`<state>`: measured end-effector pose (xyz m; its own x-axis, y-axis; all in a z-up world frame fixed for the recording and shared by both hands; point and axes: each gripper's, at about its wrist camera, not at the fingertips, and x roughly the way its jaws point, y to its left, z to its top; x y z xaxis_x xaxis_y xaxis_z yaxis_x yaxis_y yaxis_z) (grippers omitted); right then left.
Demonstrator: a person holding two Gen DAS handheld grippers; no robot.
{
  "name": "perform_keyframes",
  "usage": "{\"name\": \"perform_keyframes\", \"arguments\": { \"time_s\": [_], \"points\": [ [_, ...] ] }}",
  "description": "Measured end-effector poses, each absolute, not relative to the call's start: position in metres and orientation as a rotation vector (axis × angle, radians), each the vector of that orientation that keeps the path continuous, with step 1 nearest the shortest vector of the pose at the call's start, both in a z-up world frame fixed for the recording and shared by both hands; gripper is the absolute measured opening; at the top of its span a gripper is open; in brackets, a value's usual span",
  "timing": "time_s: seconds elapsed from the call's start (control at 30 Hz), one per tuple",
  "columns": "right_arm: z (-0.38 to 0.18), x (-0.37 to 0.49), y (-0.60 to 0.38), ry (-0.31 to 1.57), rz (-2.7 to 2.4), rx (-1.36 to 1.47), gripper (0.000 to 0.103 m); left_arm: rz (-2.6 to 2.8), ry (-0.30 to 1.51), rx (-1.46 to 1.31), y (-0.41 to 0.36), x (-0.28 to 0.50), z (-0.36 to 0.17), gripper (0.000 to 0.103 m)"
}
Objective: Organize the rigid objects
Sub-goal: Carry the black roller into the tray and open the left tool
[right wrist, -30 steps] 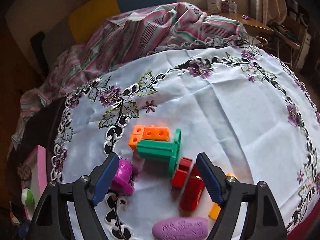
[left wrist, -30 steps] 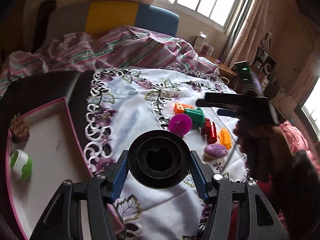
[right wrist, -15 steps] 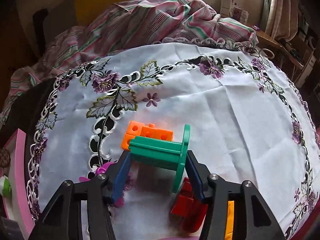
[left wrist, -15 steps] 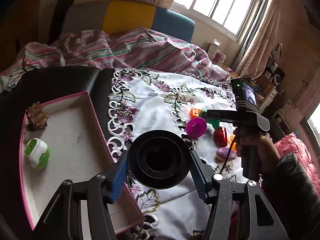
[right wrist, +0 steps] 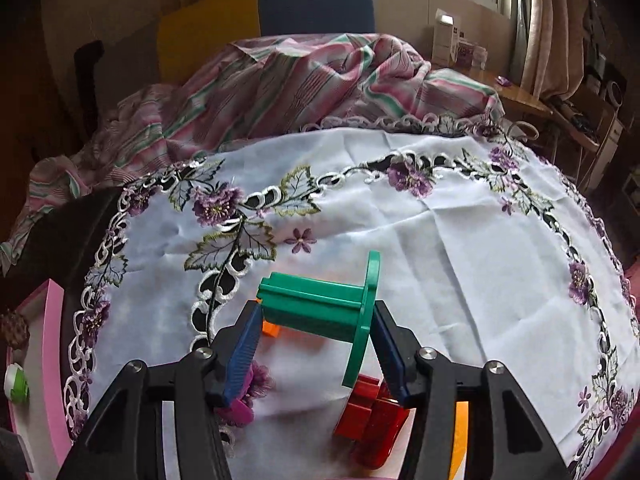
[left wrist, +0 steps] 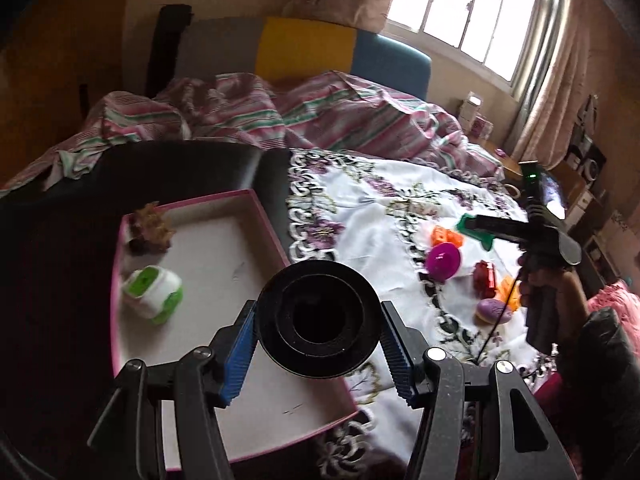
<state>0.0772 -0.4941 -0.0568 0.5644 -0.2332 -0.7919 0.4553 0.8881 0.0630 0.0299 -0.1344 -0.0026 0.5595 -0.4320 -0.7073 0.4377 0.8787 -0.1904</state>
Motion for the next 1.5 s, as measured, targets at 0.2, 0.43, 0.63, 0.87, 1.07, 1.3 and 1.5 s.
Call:
{"name": "perform_keyframes", "arguments": {
  "time_s": [0.2, 0.43, 0.63, 0.87, 1.07, 1.3, 1.5],
  "points": [
    [-0.046, 0.074, -0.489, 0.824, -0.396, 0.251, 0.055, -0.451, 0.827, 0.014, -0.116, 0.027, -0.002, 0.059],
    [-0.045, 0.074, -0.486, 0.809, -0.381, 0.241, 0.055, -0.409, 0.832, 0.006, -0.101, 0.026, -0.004, 0.059],
    [-0.044, 0.072, -0.487, 0.804, -0.381, 0.25, 0.055, -0.379, 0.859, -0.03, -0.083, 0.029, -0.01, 0.059],
    [-0.041, 0.07, -0.489, 0.79, -0.381, 0.27, 0.055, -0.325, 0.854, -0.111, -0.039, 0.038, -0.008, 0.059],
    [-0.039, 0.071, -0.485, 0.782, -0.37, 0.259, 0.055, -0.353, 0.817, -0.181, -0.029, 0.07, 0.01, 0.059],
    [-0.039, 0.071, -0.488, 0.78, -0.371, 0.266, 0.055, -0.455, 0.894, -0.318, -0.051, 0.128, 0.003, 0.059],
    [-0.038, 0.072, -0.489, 0.777, -0.369, 0.27, 0.055, -0.476, 1.059, -0.362, -0.072, 0.163, -0.033, 0.06]
  ]
}}
